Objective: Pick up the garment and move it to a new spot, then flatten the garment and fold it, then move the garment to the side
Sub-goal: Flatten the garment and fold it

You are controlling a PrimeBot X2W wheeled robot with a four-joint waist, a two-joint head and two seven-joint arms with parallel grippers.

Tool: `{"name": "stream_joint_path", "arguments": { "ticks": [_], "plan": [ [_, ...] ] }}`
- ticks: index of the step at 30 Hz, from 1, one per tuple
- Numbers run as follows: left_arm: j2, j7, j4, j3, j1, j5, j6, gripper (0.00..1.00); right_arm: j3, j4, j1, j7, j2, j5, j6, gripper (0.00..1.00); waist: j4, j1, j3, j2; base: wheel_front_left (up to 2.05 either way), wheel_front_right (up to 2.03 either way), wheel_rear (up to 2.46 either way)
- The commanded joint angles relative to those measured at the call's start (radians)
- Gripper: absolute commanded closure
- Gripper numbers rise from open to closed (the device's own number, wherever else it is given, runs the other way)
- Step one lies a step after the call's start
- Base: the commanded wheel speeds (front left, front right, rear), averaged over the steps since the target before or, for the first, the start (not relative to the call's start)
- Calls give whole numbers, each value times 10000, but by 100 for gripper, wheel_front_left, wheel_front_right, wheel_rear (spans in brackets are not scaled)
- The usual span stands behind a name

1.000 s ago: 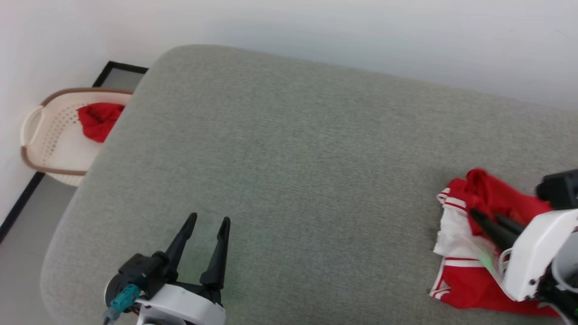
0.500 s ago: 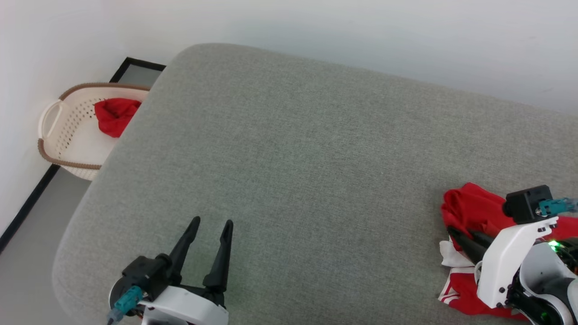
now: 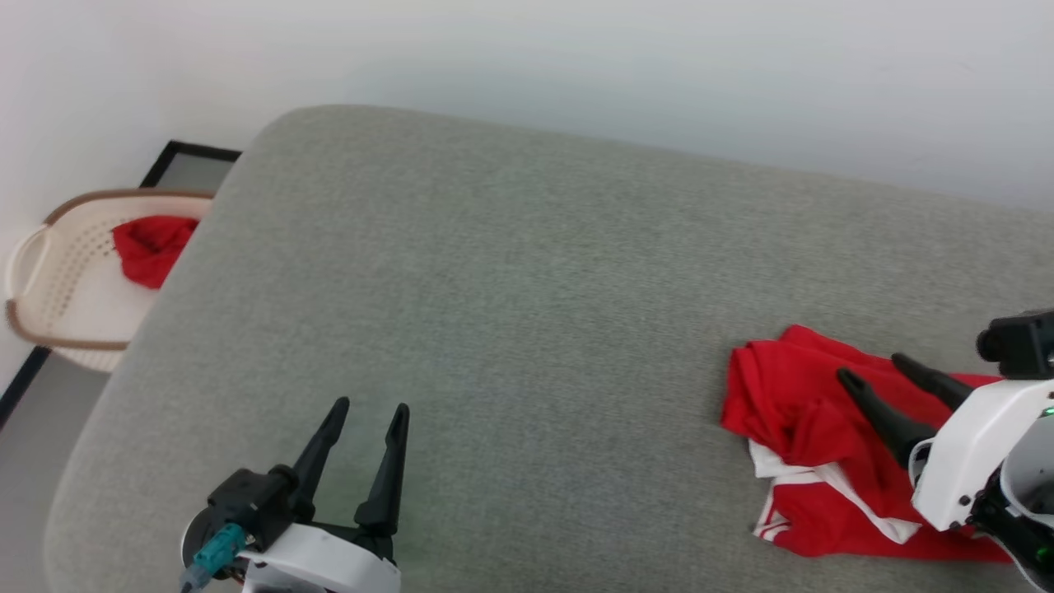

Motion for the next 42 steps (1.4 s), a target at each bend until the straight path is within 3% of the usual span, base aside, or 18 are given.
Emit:
{"name": "stream_joint_path", "arguments": {
  "ticks": [1, 12, 19, 28, 42],
  "plan": [
    [56, 1, -15, -2, 83, -78, -26, 0, -70, -15, -22, -99, -18, 149, -1, 0, -285, 0, -108, 0, 0, 0, 0],
    [167, 1, 259, -97, -70, -245, -26, 0, -722, 277, 356, -1399, -68, 718, -1, 0, -1104, 0, -375, 0, 0, 0, 0],
    [-47, 1, 427, 59, 82, -402, -25, 0, -416, 732, 1077, -3500, -358, 440, -1, 0, -1291, 0, -683, 0, 0, 0, 0],
    [-191, 1, 361, 431, 553, -165, -25, 0, -798, 1223, 1974, -5584, -188, 205, -1, 0, -1270, 0, -954, 0, 0, 0, 0],
    [-147, 1, -234, 1009, 1480, 350, -25, 0, -1648, 684, 3041, -6342, 491, -658, -1, 0, -975, 0, -1358, 0, 0, 0, 0]
  ]
}}
